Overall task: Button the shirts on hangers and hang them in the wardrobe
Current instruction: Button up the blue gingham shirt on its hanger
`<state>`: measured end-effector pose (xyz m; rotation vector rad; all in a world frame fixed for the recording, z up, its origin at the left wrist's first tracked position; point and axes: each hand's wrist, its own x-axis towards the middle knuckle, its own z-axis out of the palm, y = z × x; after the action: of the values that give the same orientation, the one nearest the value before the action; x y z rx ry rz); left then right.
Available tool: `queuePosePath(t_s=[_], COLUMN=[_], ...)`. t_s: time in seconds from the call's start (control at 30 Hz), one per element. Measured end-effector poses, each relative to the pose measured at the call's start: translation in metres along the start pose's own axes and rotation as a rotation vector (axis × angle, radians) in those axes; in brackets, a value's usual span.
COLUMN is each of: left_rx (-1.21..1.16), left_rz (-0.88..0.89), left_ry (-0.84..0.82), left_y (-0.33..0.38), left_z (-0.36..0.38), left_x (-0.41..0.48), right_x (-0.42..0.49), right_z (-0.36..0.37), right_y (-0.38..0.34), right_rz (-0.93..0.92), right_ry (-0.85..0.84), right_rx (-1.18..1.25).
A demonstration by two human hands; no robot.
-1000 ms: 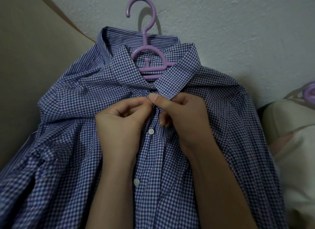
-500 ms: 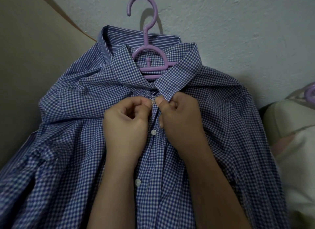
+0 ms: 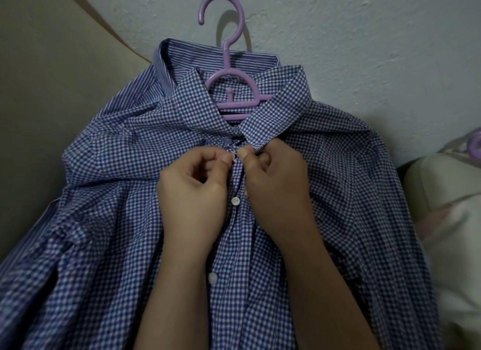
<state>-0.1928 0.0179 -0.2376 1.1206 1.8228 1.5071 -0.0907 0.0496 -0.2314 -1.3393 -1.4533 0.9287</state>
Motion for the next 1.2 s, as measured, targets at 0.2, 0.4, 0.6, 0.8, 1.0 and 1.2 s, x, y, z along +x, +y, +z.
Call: queuePosePath(t_s=[0.2,0.4,0.6,0.8,1.0,1.2], left_rx=[-0.181,-0.287,-0.249,0.142,0.249,0.275], left_rz=[-0.113,-0.119,-0.003,0.01,0.097,0.243], left_ry=[-0.064,0.067,0.095,-0.194,-0.255,-0.091], left_y=[-0.001,-0.004,0.005,0.007,-0.002,0.0], left_z=[-0.002,0.003,-0.01,-0.039,-0.05,-0.045], left_x=[0.004,0.003,-0.005,-0.024,-0.046,-0.06], right_x=[0.002,0.002,-0.004,-0.04,-0.058,-0.06], right_z=[-0.002,-0.002,-0.004,-0.023,-0.021,-0.025], right_y=[0.003,0.008,0.003,-0.009,0.001,0.0], right_rz=[0.008,0.095,0.065,0.128,0.146,0.123], right_ry=[0.011,0.063,0.128,0.001,-0.109,-0.167], right_rx=[0.064,0.314,0.303,0.206,0.191,0.265])
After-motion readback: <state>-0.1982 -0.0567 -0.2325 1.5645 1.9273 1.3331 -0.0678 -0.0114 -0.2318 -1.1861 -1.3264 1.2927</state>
